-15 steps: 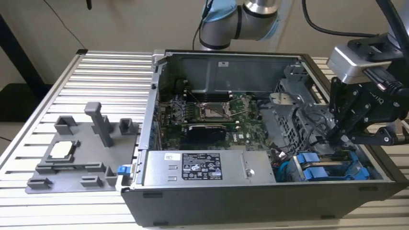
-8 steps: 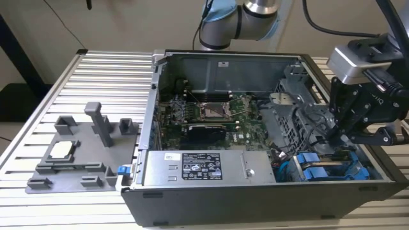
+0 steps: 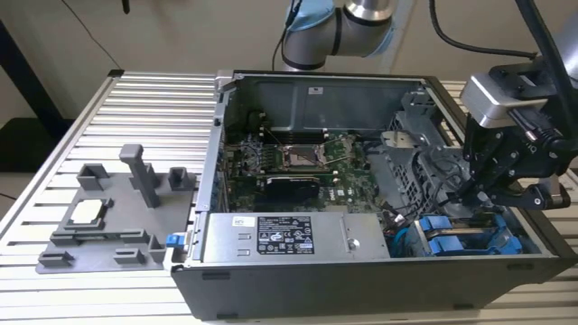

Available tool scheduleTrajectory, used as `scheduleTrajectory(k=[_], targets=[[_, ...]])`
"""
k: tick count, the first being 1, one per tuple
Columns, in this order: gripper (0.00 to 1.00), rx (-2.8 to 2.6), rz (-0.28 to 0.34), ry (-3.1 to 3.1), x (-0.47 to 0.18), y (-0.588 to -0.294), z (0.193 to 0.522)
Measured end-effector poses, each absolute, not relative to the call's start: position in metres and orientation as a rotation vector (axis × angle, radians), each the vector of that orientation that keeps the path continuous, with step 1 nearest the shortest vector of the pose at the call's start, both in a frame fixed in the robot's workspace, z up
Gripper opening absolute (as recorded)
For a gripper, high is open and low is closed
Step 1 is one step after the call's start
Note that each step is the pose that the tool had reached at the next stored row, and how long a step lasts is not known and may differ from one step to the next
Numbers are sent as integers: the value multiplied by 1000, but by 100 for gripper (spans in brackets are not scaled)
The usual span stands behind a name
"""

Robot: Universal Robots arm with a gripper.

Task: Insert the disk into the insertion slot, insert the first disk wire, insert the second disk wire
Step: 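Insert the second disk wire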

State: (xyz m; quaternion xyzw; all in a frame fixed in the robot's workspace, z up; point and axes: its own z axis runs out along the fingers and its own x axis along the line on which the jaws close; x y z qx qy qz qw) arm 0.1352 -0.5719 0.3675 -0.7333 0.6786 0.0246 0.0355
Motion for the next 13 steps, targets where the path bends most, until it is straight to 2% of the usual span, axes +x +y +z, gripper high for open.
scheduleTrajectory(k=[13], targets=[[16,-2239,83,2091,139,-575,358]])
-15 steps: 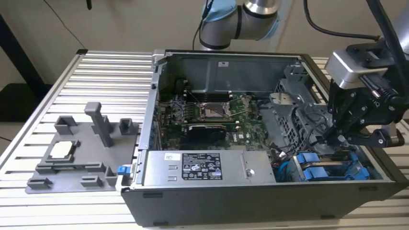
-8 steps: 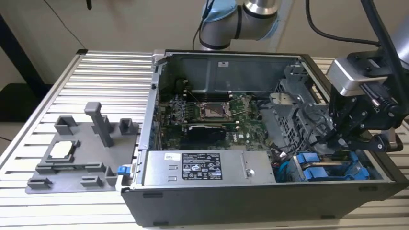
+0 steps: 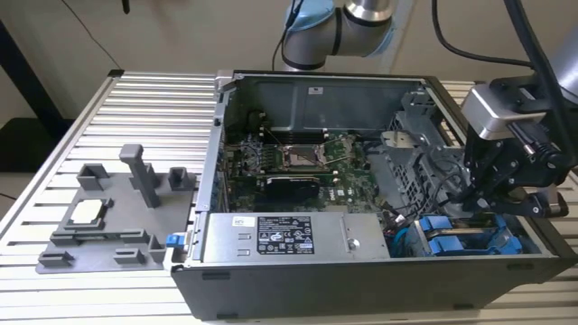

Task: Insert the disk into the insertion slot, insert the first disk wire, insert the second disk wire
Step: 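Insert the second disk wire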

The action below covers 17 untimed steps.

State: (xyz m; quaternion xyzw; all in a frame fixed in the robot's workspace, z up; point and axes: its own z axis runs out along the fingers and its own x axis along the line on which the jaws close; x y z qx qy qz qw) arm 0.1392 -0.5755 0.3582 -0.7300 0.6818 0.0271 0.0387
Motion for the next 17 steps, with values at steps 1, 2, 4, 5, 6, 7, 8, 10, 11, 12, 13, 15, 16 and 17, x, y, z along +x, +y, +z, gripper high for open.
scheduleTrajectory(k=[1,2,4,5,6,7,8,10,11,12,13,15,16,17], targets=[[16,-2233,83,2097,139,-576,357],[16,-2225,82,2105,139,-576,356],[16,-2206,81,2124,139,-577,354],[16,-2197,80,2133,139,-577,353],[16,-2189,80,2141,139,-577,352],[16,-2184,79,2146,139,-577,351],[16,-2181,79,2149,139,-577,350],[16,-2177,79,2153,139,-578,348],[16,-2175,79,2154,139,-578,347],[16,-2175,79,2155,139,-578,347],[16,-2175,79,2155,140,-578,346],[16,-2175,78,2155,141,-578,346],[16,-2175,79,2155,141,-578,345],[16,-2175,79,2155,142,-578,345]])
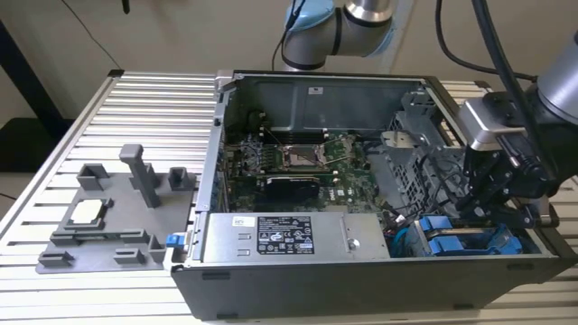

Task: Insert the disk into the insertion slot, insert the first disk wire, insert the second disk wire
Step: 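Insert the second disk wire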

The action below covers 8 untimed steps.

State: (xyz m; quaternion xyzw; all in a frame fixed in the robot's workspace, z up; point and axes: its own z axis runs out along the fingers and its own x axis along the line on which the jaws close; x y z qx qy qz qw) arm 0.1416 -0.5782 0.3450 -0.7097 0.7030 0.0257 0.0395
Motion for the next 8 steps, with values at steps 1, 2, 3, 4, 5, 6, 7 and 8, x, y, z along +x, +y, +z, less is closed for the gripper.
scheduleTrajectory(k=[1,2,3,4,5,6,7,8], targets=[[16,-2175,79,2155,142,-578,345],[16,-2175,79,2155,142,-578,344],[16,-2175,79,2155,142,-578,343],[16,-2175,79,2155,142,-578,343],[16,-2175,79,2155,142,-578,342],[16,-2175,79,2155,142,-578,342],[16,-2175,79,2155,142,-578,341],[16,-2175,79,2155,143,-578,341]])
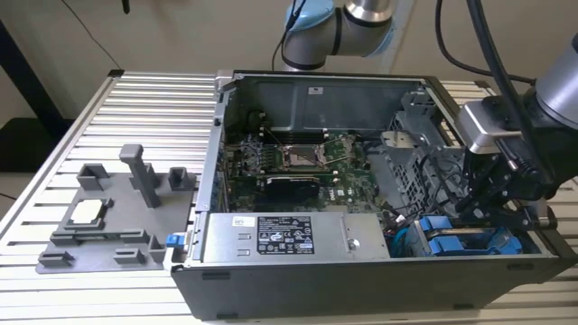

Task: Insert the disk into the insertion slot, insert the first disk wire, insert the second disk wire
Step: 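Insert the second disk wire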

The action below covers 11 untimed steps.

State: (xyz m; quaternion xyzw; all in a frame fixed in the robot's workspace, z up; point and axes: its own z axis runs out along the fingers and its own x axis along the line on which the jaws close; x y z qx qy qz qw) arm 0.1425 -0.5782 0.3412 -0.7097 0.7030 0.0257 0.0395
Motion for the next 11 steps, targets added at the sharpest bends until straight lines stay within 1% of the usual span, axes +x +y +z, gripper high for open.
scheduleTrajectory(k=[11], targets=[[16,-2175,79,2154,144,-578,337]])
